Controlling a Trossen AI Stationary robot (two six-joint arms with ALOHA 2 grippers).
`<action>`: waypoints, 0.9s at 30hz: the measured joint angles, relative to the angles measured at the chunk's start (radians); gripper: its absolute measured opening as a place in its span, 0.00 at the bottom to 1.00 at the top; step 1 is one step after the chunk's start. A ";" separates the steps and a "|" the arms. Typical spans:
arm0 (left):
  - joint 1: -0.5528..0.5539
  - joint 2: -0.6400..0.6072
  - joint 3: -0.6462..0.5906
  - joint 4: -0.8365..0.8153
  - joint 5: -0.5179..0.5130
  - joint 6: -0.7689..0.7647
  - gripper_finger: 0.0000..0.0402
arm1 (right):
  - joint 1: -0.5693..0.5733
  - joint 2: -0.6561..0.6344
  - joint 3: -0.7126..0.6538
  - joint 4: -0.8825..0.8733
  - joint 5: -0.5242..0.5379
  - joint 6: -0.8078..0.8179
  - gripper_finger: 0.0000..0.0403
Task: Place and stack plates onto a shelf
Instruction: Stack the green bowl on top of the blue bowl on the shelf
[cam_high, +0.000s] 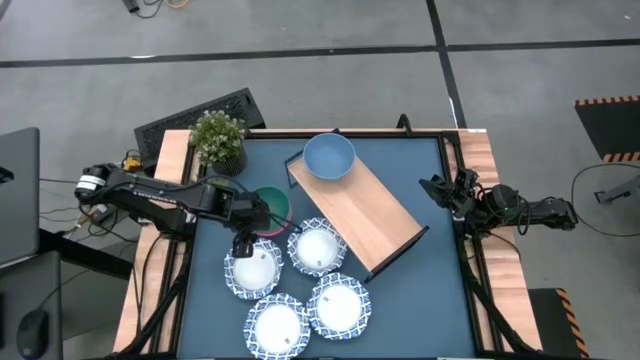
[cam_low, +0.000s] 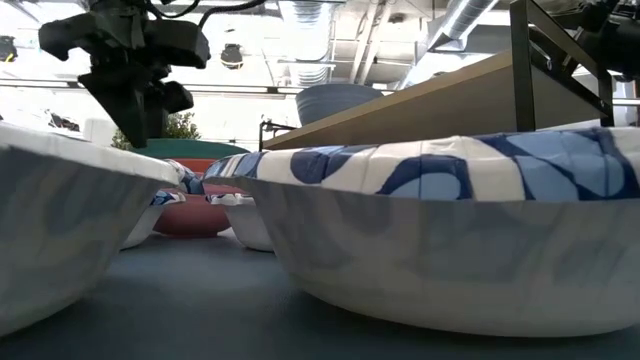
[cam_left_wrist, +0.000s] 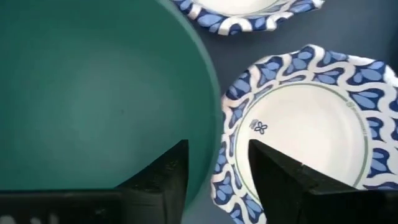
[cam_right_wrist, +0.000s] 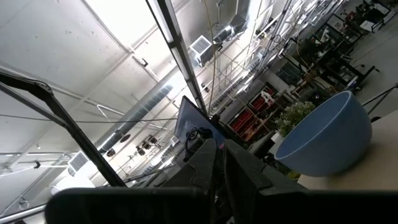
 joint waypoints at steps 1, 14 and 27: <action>0.003 0.000 0.000 0.000 -0.005 0.004 0.32 | 0.000 0.000 0.000 0.000 0.000 0.000 0.14; 0.033 0.020 0.002 0.019 0.039 0.059 0.01 | 0.000 0.000 0.000 0.000 0.000 0.018 0.14; 0.033 0.031 0.148 -0.143 0.011 0.002 0.00 | 0.000 0.000 0.000 0.001 0.000 0.018 0.14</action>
